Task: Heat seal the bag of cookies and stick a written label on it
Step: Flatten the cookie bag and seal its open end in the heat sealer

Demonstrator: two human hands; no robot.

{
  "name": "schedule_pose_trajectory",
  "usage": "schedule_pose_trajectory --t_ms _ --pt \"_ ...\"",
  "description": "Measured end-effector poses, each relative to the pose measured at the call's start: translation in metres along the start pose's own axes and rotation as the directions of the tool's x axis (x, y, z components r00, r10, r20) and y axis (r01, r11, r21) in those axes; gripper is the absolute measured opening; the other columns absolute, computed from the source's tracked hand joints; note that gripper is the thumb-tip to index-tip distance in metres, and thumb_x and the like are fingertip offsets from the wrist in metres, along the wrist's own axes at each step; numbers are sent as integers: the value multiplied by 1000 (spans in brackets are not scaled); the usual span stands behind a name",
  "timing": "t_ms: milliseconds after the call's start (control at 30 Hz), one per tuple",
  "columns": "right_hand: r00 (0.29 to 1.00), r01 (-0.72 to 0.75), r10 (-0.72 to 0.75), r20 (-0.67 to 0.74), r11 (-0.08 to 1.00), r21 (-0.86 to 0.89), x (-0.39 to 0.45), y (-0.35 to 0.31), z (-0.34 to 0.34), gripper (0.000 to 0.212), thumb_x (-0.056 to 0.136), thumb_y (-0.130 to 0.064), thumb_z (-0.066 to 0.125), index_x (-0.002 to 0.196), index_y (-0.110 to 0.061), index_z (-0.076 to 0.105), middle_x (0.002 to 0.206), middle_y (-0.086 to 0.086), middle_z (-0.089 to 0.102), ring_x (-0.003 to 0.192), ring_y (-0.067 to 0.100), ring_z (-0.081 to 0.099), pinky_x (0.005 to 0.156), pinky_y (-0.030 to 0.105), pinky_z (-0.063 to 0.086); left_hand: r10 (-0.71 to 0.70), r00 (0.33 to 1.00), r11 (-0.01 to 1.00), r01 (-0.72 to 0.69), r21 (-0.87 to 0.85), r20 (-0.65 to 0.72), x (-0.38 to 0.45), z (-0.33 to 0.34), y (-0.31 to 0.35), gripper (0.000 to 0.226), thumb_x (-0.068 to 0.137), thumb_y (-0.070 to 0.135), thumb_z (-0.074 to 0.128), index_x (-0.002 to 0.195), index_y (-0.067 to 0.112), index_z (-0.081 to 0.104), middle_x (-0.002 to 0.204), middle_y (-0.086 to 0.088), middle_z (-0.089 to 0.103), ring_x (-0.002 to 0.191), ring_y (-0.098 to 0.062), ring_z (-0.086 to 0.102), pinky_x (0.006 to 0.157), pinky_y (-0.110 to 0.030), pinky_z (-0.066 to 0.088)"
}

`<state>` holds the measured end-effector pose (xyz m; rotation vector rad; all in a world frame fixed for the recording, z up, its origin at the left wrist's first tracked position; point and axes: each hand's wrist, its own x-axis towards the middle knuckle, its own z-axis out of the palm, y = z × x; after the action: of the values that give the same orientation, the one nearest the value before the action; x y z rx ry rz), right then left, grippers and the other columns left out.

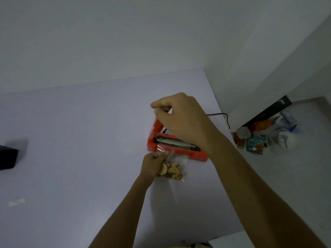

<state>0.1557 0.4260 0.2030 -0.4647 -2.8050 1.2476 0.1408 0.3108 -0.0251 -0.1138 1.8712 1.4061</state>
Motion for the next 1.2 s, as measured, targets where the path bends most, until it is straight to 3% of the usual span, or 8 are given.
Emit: schedule_pose_trajectory --t_ms 167,300,433,500,700,833,1033,1200 --pt "981 73 -34 -190 976 205 -6 11 -16 20 92 -21 58 108 -24 71 73 -11 68 57 2 60 57 11 46 14 1000 1000 -14 6 12 0 -1 0 25 86 32 67 75 12 75 68 6 72 63 -4 68 56 -14 50" --pt "781 -56 344 -522 870 490 -40 64 -15 25 92 -28 56 71 -23 69 54 -10 59 52 5 53 55 25 42 11 1000 1000 -12 24 22 1 -1 0 26 87 33 66 74 12 74 72 2 72 68 -9 67 60 -18 51" --pt "676 -687 737 3 628 365 -73 133 38 27 92 -33 54 75 -16 67 78 8 68 65 16 57 74 43 52 0 1000 1000 -1 28 28 1 -2 -2 29 86 36 66 73 11 74 71 0 72 69 -11 67 61 -19 53" --pt "664 -742 731 158 620 256 -81 157 70 31 91 -40 57 83 -11 67 85 12 68 74 18 60 75 37 50 6 999 999 -8 43 33 2 -2 -2 29 87 35 66 68 15 73 66 3 71 66 -10 67 60 -19 52" --pt "728 -607 670 146 530 592 -71 172 112 12 90 -31 62 86 -23 70 96 1 73 97 18 66 88 36 50 17 998 999 -19 45 53 1 -5 0 26 86 33 66 73 12 72 68 3 69 58 -2 64 52 -12 49" --pt "708 -569 702 74 506 648 -70 179 122 16 88 -26 67 80 -14 73 89 10 75 90 28 70 87 42 54 55 995 991 -64 120 80 3 -11 1 28 86 42 63 90 15 71 89 -1 73 84 -15 69 74 -24 55" --pt "701 -547 711 54 488 681 -71 175 125 11 88 -22 66 81 -17 73 89 16 73 86 27 69 83 42 56 244 950 947 -190 259 -196 13 -39 3 37 81 13 69 108 11 44 102 -5 56 93 -25 59 65 -23 46" --pt "703 -531 711 -15 540 653 -72 173 123 13 88 -25 65 76 -21 71 82 13 70 80 24 68 85 48 57 343 919 817 -394 420 196 43 -63 35 93 71 25 82 145 23 27 142 7 34 124 -16 40 101 -37 42"
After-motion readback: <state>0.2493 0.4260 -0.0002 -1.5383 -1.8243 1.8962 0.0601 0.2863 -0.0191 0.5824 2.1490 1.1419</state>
